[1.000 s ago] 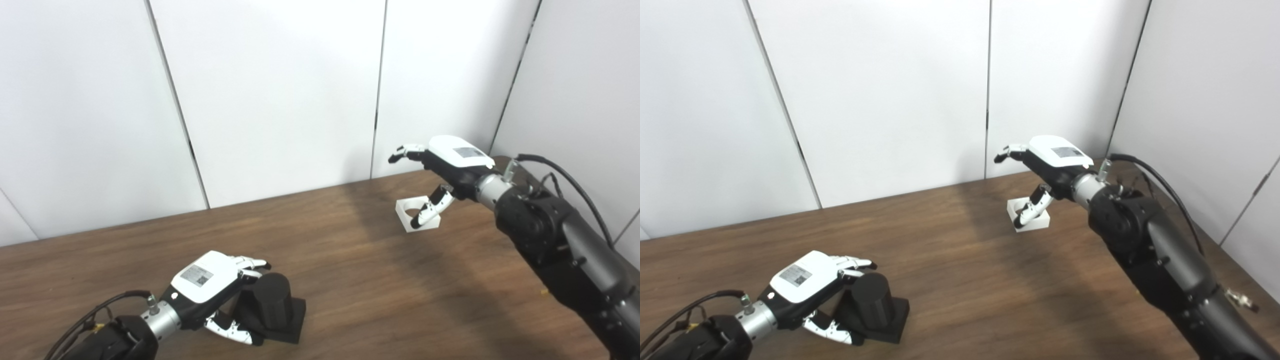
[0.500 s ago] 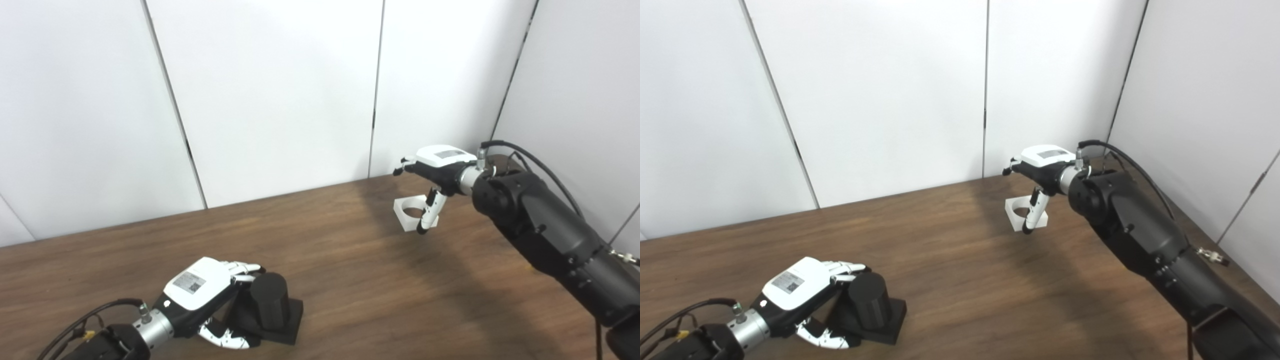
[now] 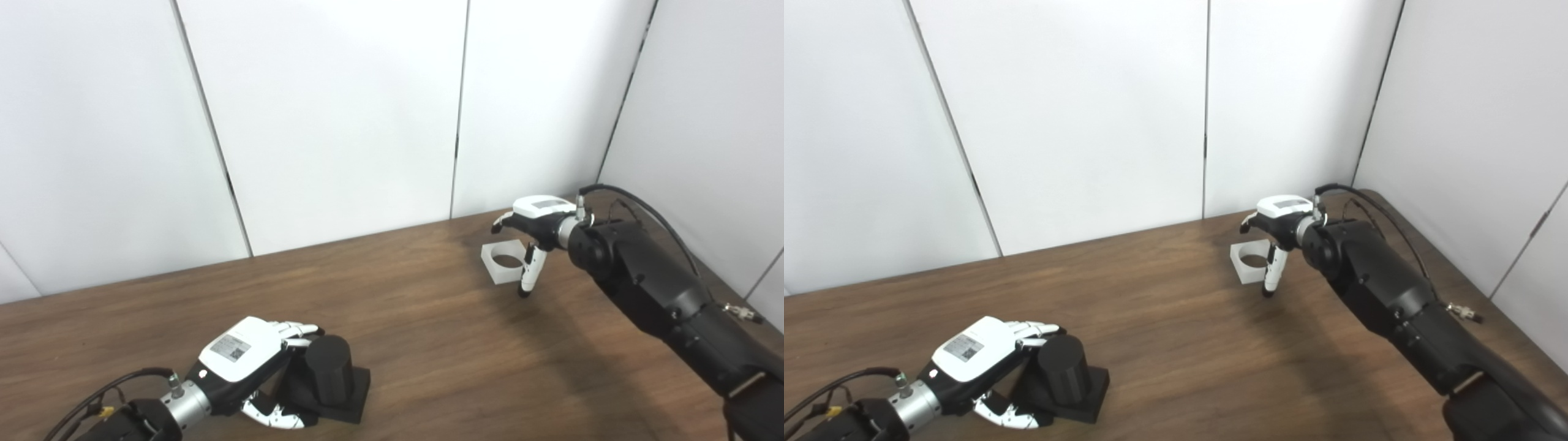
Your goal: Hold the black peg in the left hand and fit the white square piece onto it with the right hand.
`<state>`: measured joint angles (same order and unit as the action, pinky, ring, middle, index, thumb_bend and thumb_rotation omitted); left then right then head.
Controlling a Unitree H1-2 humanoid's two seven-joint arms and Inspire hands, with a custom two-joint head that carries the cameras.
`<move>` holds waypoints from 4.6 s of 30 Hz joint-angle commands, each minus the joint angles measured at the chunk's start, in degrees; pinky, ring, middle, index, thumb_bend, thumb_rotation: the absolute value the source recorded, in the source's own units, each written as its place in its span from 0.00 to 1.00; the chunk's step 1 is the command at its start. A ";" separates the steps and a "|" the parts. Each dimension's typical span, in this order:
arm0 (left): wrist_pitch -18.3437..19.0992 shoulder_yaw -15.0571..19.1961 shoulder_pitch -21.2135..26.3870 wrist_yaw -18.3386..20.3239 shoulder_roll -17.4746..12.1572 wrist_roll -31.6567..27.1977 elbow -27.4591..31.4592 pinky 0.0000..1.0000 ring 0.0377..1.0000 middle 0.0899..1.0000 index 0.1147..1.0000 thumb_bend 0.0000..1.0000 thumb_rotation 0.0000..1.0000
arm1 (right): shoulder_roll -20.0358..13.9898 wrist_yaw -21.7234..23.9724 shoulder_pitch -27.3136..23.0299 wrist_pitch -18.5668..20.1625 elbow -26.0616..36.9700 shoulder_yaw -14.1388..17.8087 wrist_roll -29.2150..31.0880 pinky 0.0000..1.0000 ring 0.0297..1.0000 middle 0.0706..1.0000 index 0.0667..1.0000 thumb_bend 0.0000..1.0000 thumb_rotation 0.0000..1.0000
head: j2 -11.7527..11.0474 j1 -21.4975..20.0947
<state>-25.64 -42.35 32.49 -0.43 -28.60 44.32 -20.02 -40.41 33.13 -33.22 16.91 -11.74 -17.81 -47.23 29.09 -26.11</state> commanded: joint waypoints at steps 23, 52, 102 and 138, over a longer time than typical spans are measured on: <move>0.62 -3.16 -5.08 7.71 -3.49 5.79 0.29 0.70 0.81 0.85 0.55 0.95 0.15 | 0.70 -5.71 -4.73 -2.65 -7.55 -2.35 -0.81 0.91 0.91 0.90 0.82 0.91 0.18 | 0.61 1.02; 2.61 -3.37 -5.46 8.62 -2.68 6.71 1.48 0.70 0.81 0.86 0.54 0.94 0.18 | 1.83 -14.52 -1.64 -12.09 -5.77 1.48 7.64 0.84 0.84 0.73 0.44 0.52 0.13 | 4.39 7.33; 12.45 -2.82 -4.64 11.58 2.85 9.46 3.99 0.72 0.86 0.86 0.51 0.92 0.22 | 13.41 -2.20 -1.23 -19.01 25.55 1.11 14.40 0.73 0.81 0.74 0.44 0.52 0.14 | 10.67 24.89; 13.84 -2.73 -4.85 13.11 3.71 10.23 5.59 0.72 0.86 0.87 0.52 0.90 0.25 | 15.13 -2.06 -1.88 -24.00 18.78 -2.77 15.08 0.76 0.79 0.73 0.44 0.52 0.13 | 11.39 26.47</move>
<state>-12.17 -41.47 30.88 6.41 -25.44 50.14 -11.53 -25.41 32.13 -32.24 -5.22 6.23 -21.16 -32.80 40.43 0.35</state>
